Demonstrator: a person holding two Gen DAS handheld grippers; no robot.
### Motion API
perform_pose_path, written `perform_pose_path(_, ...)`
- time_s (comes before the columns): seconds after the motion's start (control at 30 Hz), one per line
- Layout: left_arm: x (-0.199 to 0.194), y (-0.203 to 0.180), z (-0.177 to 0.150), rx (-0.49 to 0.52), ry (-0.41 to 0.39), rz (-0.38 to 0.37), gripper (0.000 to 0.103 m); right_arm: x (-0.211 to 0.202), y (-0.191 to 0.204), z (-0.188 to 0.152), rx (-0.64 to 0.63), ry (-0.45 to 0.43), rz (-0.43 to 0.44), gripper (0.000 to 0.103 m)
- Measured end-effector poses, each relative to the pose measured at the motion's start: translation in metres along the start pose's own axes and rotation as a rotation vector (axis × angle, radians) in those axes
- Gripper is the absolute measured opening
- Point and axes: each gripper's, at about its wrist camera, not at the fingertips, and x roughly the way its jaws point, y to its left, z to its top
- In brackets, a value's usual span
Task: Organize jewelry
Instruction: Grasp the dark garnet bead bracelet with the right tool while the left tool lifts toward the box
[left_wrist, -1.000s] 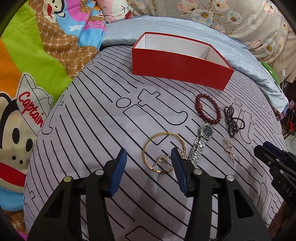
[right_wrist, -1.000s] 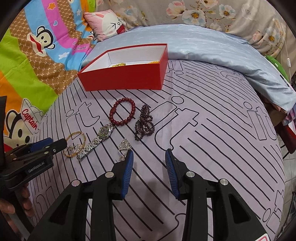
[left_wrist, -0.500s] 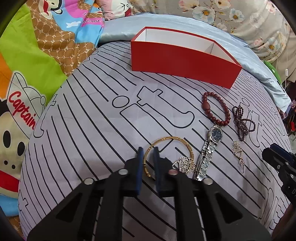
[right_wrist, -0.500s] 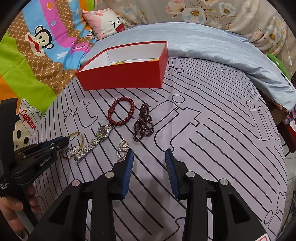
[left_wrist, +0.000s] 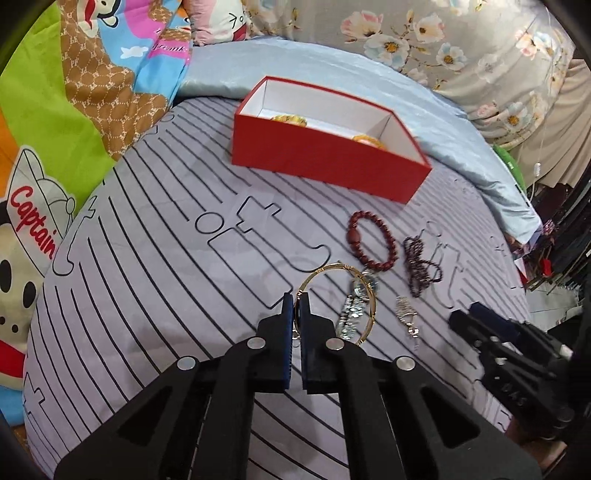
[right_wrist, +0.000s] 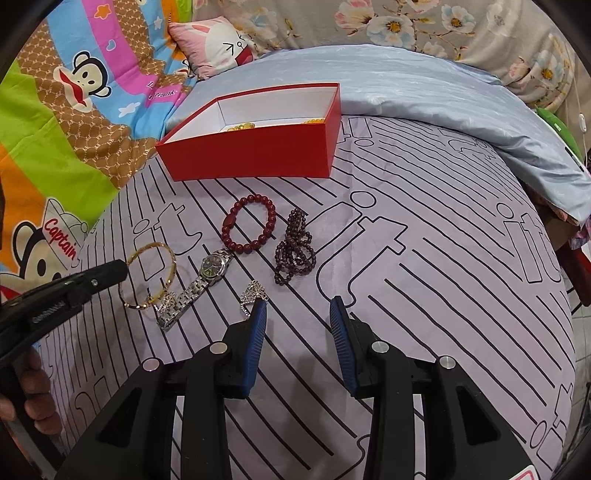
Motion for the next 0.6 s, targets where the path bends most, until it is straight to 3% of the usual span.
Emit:
perform_pose_path(0.23,-0.019,-0.008,0.009,0.007,-0.042,-0.027,0.003,0.005,-0.003,0.004,0.006,0.0,0.0,0.036)
perform_pose_path(0.53,-0.017,0.0,0.012,-0.002,-0.039,0.007,0.003,0.029,-0.003,0.024,0.001,0.006,0.011,0.036)
perform_pose_path(0.6,-0.015,0.002,0.013,-0.006,-0.034,0.012,0.003,0.035,-0.002,0.028,0.002,0.01,0.017,0.031)
